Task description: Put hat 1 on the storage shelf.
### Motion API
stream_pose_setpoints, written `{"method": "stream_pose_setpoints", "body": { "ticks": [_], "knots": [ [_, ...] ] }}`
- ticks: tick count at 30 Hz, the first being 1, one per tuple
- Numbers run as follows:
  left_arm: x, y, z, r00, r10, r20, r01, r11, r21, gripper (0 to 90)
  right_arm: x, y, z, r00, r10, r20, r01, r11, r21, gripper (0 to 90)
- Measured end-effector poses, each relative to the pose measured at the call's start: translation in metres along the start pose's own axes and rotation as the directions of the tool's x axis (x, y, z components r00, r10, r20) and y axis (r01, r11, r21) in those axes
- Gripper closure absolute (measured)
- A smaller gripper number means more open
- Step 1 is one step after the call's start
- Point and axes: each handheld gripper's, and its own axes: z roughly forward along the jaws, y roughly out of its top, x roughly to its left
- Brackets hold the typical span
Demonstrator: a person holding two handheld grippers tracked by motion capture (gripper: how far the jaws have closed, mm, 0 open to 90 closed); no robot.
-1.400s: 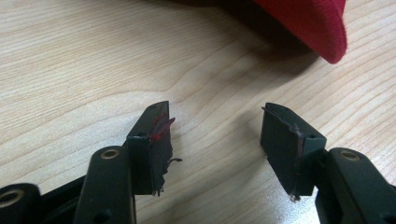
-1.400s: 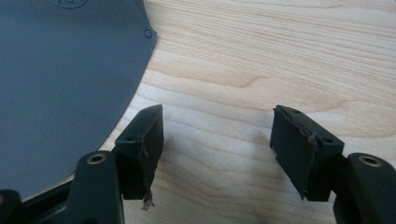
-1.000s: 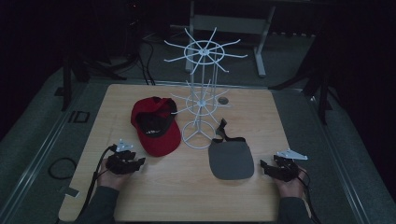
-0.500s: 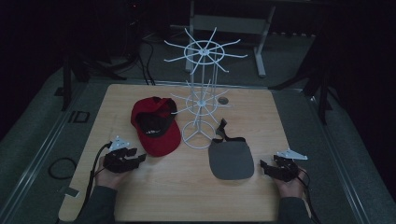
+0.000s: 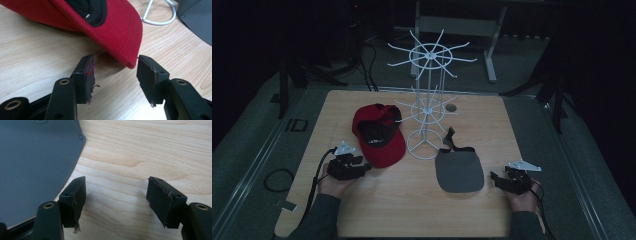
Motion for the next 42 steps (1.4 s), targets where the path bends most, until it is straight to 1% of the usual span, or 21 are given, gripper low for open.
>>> {"method": "stream_pose_setpoints", "body": {
  "ticks": [1,5,15,20,22,23,27,28,34,42],
  "knots": [
    [0.0,0.001,0.001,1.0,-0.006,0.001,0.006,1.0,0.002,49.1,0.0,0.0,0.0,1.0,0.0,0.0,0.0,1.0,0.0,32.0],
    [0.002,0.004,0.006,0.9999,-0.007,-0.008,0.007,0.9996,0.027,49.6,0.0,0.0,0.0,1.0,0.0,0.0,0.0,1.0,0.0,31.9],
    [0.002,0.009,0.015,0.9997,-0.025,0.007,0.025,0.9986,0.046,49.3,0.0,0.0,0.0,1.0,0.0,0.0,0.0,1.0,0.001,31.9],
    [0.002,0.01,0.022,0.9994,-0.034,0.011,0.033,0.9978,0.057,49.2,0.0,0.0,0.0,1.0,0.0,0.0,0.0,1.0,0.0,31.8],
    [0.002,0.011,0.028,0.999,-0.041,0.02,0.039,0.9972,0.063,49.3,0.0,0.0,0.0,1.0,0.0,0.0,0.0,1.0,0.0,31.8],
    [0.002,0.011,0.028,0.999,-0.041,0.02,0.039,0.9972,0.063,49.3,0.0,0.0,0.0,1.0,0.0,0.0,0.0,1.0,0.0,31.8],
    [0.002,0.013,0.036,0.999,-0.039,0.024,0.036,0.9958,0.084,49.4,0.0,0.0,0.0,1.0,0.0,-0.001,0.0,1.0,0.001,31.7],
    [0.002,0.013,0.04,0.9985,-0.044,0.032,0.041,0.9951,0.09,49.4,0.0,0.0,0.0,1.0,-0.001,-0.001,0.001,1.0,0.001,31.6],
    [0.001,0.015,0.047,0.9985,-0.042,0.036,0.038,0.9941,0.102,50.8,0.0,0.0,0.0,1.0,-0.001,-0.002,0.001,1.0,0.001,31.4],
    [0.004,0.017,0.054,0.9961,-0.057,0.067,0.049,0.9923,0.114,50.7,0.0,0.0,0.0,1.0,-0.003,-0.002,0.003,1.0,0.001,31.3]
  ]
}}
